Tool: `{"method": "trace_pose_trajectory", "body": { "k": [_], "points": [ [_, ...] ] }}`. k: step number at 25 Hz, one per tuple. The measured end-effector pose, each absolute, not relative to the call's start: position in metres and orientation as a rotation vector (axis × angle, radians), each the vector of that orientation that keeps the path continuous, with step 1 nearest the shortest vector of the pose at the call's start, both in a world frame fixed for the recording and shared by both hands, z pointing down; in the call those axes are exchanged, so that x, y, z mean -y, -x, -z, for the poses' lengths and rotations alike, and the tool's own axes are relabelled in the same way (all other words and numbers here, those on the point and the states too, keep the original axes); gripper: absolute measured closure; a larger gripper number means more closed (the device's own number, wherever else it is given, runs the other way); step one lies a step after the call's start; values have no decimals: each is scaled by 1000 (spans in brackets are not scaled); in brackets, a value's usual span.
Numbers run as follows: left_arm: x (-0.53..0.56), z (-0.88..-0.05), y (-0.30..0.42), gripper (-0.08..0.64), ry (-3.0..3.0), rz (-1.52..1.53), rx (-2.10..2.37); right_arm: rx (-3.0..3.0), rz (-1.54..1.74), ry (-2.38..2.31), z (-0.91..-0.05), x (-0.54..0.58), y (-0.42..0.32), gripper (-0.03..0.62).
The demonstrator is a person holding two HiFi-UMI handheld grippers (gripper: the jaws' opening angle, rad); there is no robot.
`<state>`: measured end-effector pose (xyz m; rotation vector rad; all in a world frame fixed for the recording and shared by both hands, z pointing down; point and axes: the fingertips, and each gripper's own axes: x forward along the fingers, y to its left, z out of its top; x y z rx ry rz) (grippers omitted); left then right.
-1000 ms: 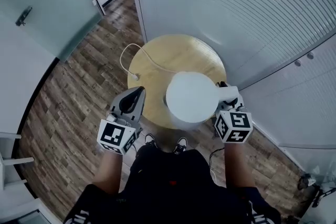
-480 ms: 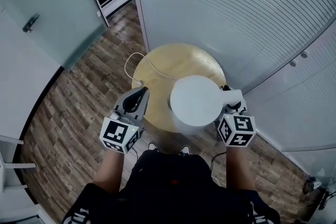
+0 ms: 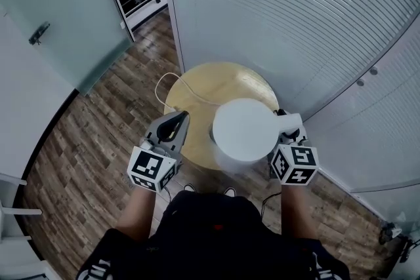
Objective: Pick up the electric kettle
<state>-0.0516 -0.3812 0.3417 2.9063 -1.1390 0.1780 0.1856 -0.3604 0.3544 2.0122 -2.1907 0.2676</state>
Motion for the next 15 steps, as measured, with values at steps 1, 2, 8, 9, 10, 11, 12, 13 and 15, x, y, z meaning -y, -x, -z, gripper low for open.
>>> {"method": "trace_pose_trajectory", "body": {
  "k": [1, 2, 8, 9, 10, 11, 12, 13, 15],
  "points": [
    [382, -341, 52, 537, -2908, -177, 1136, 2191, -268, -2013, -354, 361, -185, 538],
    [384, -341, 52, 537, -2909, -176, 1134, 2191, -269, -2014, -353, 362, -184, 538],
    [388, -340, 50, 537, -2914, -165, 1127, 2183, -278, -2020, -355, 364, -186, 538],
    [389, -340, 50, 537, -2914, -165, 1128, 2182, -278, -2019, -356, 365, -186, 538],
    [390, -340, 50, 537, -2913, -166, 1128, 2181, -278, -2018, -356, 366, -186, 538],
    [391, -341, 50, 537, -2912, -167, 1128, 2181, -278, -2017, -357, 367, -186, 538],
    [391, -341, 49, 537, -2912, -168, 1127, 2181, -278, -2016, -357, 368, -186, 538],
    [391, -341, 48, 537, -2912, -170, 1126, 2181, -278, -2015, -357, 368, -187, 538],
    [392, -342, 46, 537, -2912, -173, 1124, 2182, -279, -2015, -358, 369, -188, 538]
  ]
}}
